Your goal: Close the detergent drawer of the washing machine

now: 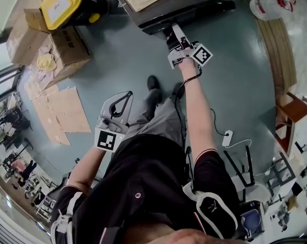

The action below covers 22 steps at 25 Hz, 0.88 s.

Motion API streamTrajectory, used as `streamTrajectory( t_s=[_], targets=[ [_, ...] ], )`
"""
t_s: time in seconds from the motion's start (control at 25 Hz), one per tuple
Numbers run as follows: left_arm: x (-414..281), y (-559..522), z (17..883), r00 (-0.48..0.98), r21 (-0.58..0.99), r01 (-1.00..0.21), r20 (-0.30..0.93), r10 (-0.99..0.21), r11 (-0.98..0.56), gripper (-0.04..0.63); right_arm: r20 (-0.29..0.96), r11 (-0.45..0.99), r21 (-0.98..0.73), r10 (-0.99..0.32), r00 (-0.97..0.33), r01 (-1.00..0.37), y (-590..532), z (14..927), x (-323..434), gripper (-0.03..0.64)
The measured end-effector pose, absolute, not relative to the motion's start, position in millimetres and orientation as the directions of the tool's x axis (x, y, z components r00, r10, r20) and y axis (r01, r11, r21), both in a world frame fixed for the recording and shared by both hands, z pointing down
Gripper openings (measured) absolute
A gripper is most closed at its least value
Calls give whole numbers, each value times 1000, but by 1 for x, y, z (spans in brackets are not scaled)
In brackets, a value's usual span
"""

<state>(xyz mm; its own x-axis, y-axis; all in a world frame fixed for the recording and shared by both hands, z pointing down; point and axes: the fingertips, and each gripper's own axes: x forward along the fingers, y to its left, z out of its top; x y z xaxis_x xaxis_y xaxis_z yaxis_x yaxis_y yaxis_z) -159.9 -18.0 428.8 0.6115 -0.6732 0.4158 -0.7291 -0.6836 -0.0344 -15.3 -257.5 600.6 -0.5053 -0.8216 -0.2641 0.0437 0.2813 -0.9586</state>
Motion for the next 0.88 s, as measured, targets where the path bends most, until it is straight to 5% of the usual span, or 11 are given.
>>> streamTrajectory(
  t_s=[0.88],
  targets=[
    [-149, -22, 434, 623, -19, -722, 416, -662, -691, 0, -244, 267, -963, -822, -515, 31, -259, 599, -16, 118]
  ],
)
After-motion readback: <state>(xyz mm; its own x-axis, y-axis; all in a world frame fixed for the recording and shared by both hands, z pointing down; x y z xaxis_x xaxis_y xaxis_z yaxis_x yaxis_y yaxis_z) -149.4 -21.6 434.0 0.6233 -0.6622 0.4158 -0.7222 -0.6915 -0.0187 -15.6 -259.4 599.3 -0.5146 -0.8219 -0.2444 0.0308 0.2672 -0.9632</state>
